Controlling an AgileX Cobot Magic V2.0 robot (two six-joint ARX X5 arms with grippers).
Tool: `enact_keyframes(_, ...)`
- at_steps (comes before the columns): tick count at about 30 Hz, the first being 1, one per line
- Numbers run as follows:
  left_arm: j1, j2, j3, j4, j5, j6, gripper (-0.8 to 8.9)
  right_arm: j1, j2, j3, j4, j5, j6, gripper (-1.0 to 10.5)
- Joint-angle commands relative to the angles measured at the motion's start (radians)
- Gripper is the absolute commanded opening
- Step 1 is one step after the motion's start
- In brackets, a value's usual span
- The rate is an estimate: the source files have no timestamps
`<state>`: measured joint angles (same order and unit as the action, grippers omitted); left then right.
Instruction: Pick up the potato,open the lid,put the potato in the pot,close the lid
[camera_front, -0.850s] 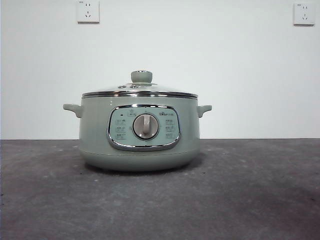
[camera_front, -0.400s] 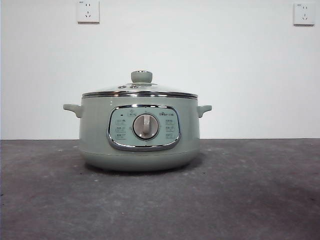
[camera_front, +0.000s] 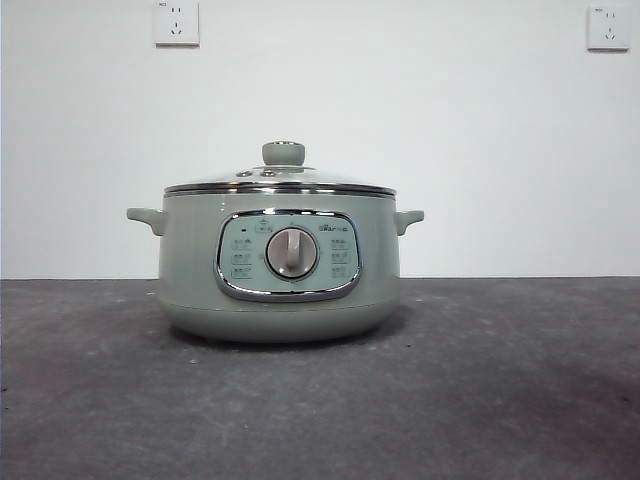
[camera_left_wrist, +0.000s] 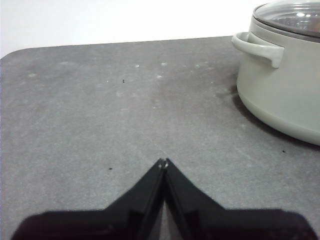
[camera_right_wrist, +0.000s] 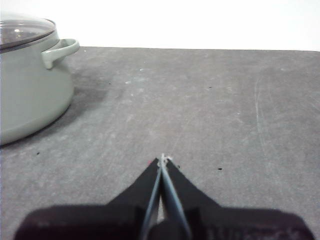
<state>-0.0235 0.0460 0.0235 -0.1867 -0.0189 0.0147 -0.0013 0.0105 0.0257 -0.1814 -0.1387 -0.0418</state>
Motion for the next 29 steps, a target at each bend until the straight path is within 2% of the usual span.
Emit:
enact_keyframes(1, -0.001, 0.000, -0.011, 0.009, 0.000, -0.004, -0.02, -0.002, -0.003, -0.012, 0.010, 0.000, -0.004, 0.0)
enact_keyframes(6, -0.001, 0.000, -0.011, 0.009, 0.000, -0.004, -0.02, -0.002, -0.003, -0.012, 0.010, 0.002, -0.004, 0.0)
enact_keyframes(14, -0.001, 0.000, -0.011, 0.009, 0.000, -0.004, -0.02, -0.005, -0.003, -0.012, 0.009, 0.094, -0.004, 0.0)
enact_keyframes(29, -0.001, 0.000, -0.011, 0.009, 0.000, -0.004, -0.02, -0.018, -0.003, -0.012, 0.003, 0.094, -0.004, 0.0)
